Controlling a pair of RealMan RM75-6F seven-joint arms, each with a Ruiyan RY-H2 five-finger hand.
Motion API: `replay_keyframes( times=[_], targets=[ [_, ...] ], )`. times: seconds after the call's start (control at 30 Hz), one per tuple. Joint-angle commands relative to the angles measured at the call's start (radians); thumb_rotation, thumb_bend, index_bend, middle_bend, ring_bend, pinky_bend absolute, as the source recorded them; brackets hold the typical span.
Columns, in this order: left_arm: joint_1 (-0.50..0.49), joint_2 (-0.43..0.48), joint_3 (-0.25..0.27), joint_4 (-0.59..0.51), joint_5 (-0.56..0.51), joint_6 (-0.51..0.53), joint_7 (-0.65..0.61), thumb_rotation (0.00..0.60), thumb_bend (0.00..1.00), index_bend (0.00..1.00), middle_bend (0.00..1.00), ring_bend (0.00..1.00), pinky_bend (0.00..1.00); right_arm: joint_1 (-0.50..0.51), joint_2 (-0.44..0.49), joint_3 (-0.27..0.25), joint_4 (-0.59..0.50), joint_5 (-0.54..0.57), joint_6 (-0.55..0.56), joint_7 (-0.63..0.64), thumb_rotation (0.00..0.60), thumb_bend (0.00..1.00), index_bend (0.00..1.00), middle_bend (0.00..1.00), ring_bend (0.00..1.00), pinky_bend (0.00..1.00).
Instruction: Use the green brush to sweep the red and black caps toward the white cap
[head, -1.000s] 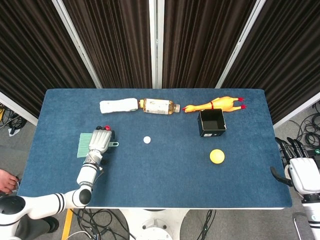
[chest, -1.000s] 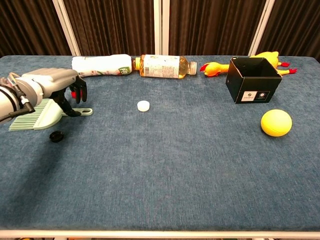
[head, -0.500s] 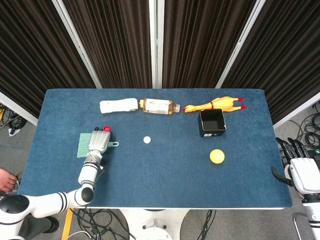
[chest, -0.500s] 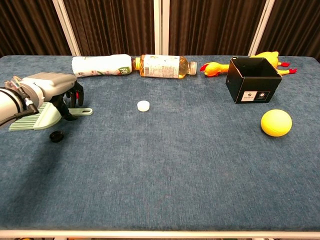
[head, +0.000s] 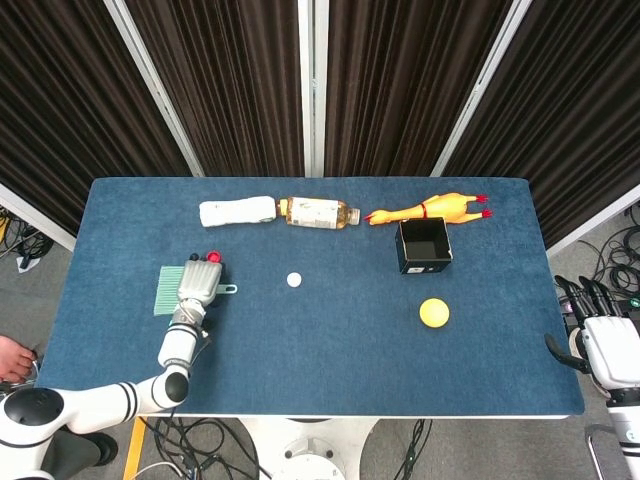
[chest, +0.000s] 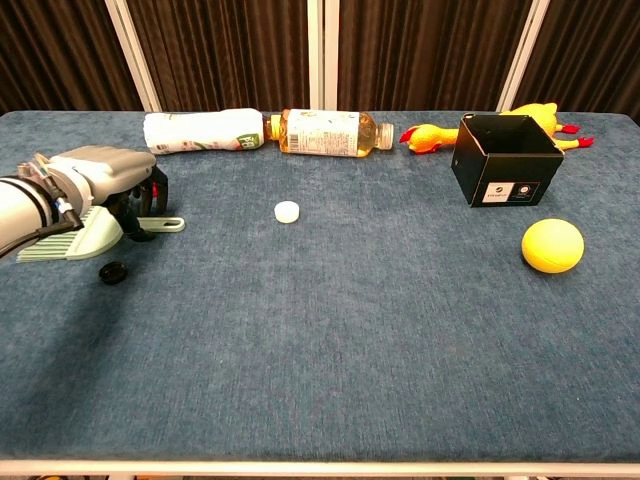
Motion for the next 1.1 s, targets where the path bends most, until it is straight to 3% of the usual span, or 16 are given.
replay_keyframes(
  times=[0.03,0.23,0.33,0.5,0.63,0.87,1.1],
  targets=[
    [-0.002,-0.002,0.004,0.006,-0.008,-0.009,0.008,0.6,0.27,0.43,0.47,0.29,0.18,-0.001,0.0,-0.001,0.0,-0.002,0.001,0.003,0.6,0.24,0.03,0.14,0.0,0.02],
    [0.0,-0.002,0.006,0.009,-0.012,-0.02,0.005,0.6,0.34,0.46,0.51,0.3,0.18,-0.006,0.002,-0.001,-0.003,-0.006,0.013,0.003,0.6,0.24,0.03,0.15,0.0,0.02],
    [0.005,0.002,0.003,0.008,0.007,-0.022,-0.02,0.6,0.36,0.5,0.58,0.37,0.18,-0.009,0.004,-0.001,-0.005,-0.008,0.018,0.003,0.6,0.24,0.03,0.15,0.0,0.02],
    [0.04,0.047,0.005,-0.031,0.152,0.002,-0.151,0.6,0.39,0.54,0.63,0.43,0.18,-0.014,0.009,-0.001,-0.013,-0.011,0.029,-0.002,0.6,0.24,0.03,0.15,0.0,0.02],
    [0.078,0.135,0.02,-0.081,0.357,-0.009,-0.35,0.6,0.4,0.54,0.63,0.43,0.19,-0.017,0.01,0.0,-0.017,-0.014,0.035,-0.004,0.6,0.24,0.03,0.15,0.0,0.02],
    [0.097,0.249,0.043,-0.043,0.663,0.002,-0.732,0.6,0.41,0.54,0.62,0.43,0.25,-0.022,0.01,-0.005,-0.028,-0.023,0.043,-0.015,0.6,0.24,0.03,0.15,0.0,0.02],
    [0.028,0.228,0.063,0.184,0.838,-0.049,-1.078,0.6,0.41,0.54,0.62,0.43,0.26,-0.029,0.014,-0.005,-0.038,-0.029,0.058,-0.024,0.6,0.24,0.03,0.16,0.0,0.02]
  ],
)
